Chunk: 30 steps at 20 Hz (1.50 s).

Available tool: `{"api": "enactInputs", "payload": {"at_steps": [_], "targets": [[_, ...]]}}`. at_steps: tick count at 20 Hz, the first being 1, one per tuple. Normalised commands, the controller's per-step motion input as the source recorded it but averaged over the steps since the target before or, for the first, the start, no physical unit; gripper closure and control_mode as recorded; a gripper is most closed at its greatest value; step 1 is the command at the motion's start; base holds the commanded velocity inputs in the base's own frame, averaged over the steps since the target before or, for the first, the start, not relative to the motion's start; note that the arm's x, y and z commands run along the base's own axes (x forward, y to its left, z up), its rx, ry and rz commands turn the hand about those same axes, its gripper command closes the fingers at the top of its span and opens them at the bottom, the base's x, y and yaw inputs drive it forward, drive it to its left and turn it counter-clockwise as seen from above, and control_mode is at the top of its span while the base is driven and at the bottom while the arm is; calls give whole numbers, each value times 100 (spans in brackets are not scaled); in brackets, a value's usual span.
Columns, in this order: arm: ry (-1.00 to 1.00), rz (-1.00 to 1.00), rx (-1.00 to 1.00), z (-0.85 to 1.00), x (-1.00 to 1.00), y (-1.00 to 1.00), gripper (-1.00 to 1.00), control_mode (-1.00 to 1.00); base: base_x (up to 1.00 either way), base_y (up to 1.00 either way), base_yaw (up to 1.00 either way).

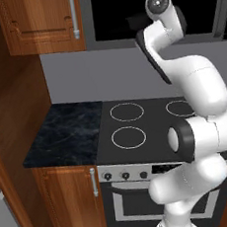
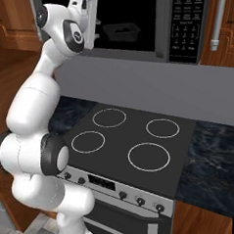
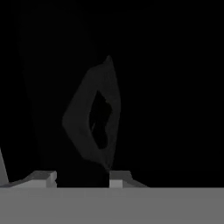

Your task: Place the tupperware containing the chicken drumstick and squash meal in the microwave. Close the microwave door and press the start button to reheat the meal.

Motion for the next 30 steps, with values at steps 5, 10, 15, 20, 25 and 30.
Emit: {"api": "enactInputs", "payload": {"at_steps": [5,10,15,20,25,30], "targets": [[-21,9,9,-47,-13,-42,-100,-100,0,0,0],[-55,7,3,-100,-79,-28,-100,-100,0,0,0],[-47,3,4,-36,-82,-4,-100,-100,0,0,0],[-16,0,17,39,-98,0,-100,-100,0,0,0],[7,-1,34,56,-95,0,-100,-100,0,0,0],[24,-1,44,40,-57,-8,-100,-100,0,0,0]]}}
